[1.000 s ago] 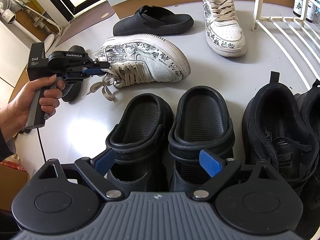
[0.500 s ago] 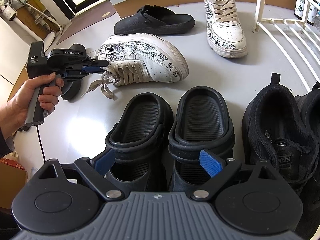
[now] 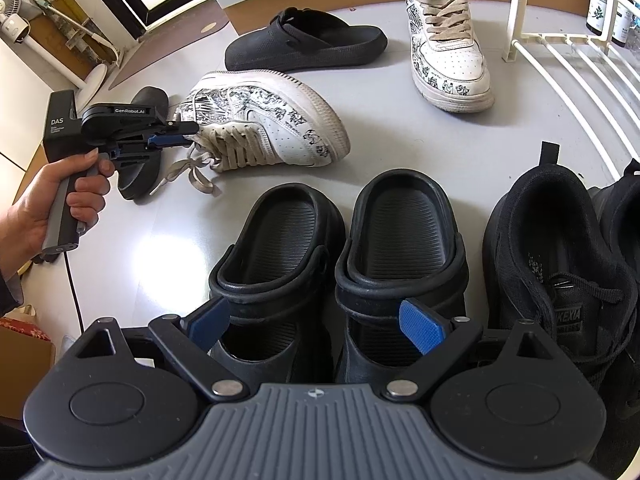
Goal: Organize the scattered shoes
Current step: 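Lift the white patterned sneaker with the left tool and carry it toward the right tool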
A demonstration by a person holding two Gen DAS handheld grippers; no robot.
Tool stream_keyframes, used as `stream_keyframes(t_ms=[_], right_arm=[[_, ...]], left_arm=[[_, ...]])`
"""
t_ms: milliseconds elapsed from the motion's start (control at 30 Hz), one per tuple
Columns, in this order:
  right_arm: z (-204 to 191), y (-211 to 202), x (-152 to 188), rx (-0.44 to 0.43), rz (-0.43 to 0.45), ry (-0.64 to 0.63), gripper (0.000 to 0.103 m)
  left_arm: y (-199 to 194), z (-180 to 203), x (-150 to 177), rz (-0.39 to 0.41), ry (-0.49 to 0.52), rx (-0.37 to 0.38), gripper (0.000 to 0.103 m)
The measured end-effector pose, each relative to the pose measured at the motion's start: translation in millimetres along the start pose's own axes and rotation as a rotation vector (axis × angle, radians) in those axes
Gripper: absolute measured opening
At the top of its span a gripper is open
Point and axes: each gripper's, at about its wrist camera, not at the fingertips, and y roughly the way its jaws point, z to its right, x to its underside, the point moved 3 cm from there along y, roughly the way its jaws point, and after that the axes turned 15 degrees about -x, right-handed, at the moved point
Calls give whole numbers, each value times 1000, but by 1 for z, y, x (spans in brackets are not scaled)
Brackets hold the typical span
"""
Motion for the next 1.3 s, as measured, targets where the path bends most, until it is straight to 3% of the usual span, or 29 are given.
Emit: stream_keyframes(t_ms=[1033,1300], right_arm=[[-19,2,1,-4,-5,-63,95],[-24,5,1,0,-6,-71,95]], left_arm=[[-77,-102,35,-3,-101,-81,18],[-90,-113,41,-2,-115,-98,18]])
